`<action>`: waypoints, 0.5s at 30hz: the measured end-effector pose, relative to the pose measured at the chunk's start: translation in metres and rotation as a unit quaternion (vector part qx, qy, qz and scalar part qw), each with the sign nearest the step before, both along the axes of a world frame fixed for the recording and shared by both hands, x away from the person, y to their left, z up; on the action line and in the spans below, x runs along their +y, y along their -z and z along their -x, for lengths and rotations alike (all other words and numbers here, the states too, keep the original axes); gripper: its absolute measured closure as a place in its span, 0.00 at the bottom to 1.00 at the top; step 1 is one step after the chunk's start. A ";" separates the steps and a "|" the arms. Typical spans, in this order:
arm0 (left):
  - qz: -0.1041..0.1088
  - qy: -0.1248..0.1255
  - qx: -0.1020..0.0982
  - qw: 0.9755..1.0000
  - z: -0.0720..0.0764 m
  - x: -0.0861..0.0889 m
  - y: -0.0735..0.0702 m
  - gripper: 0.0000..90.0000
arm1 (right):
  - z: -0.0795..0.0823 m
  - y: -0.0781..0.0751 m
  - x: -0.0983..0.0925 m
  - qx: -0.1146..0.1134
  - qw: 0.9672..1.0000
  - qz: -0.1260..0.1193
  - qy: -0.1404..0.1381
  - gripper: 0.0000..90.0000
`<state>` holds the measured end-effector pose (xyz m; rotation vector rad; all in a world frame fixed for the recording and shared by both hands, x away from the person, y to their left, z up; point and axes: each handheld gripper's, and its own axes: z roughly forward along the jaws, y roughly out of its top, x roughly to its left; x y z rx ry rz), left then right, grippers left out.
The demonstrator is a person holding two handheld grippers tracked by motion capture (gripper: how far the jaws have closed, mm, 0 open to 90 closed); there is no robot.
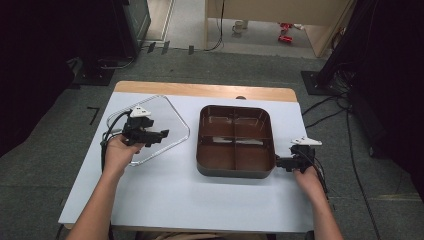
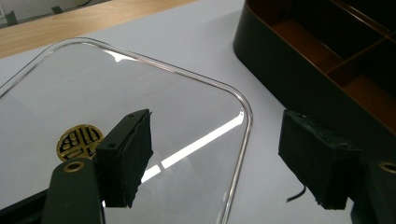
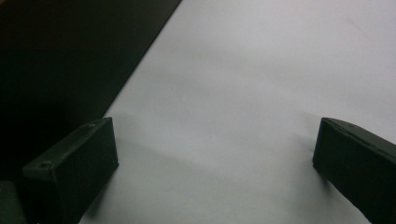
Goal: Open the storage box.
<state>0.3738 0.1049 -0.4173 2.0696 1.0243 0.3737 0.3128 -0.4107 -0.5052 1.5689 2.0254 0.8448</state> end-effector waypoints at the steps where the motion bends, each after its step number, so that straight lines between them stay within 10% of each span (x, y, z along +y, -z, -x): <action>1: -0.001 0.006 0.000 1.000 0.003 -0.002 0.001 0.28 | 0.000 0.000 0.000 0.000 1.000 0.000 0.000 0.00; 15: -0.010 0.045 -0.018 0.999 0.040 -0.023 0.014 0.25 | 0.000 0.000 0.000 0.000 1.000 0.000 0.000 0.00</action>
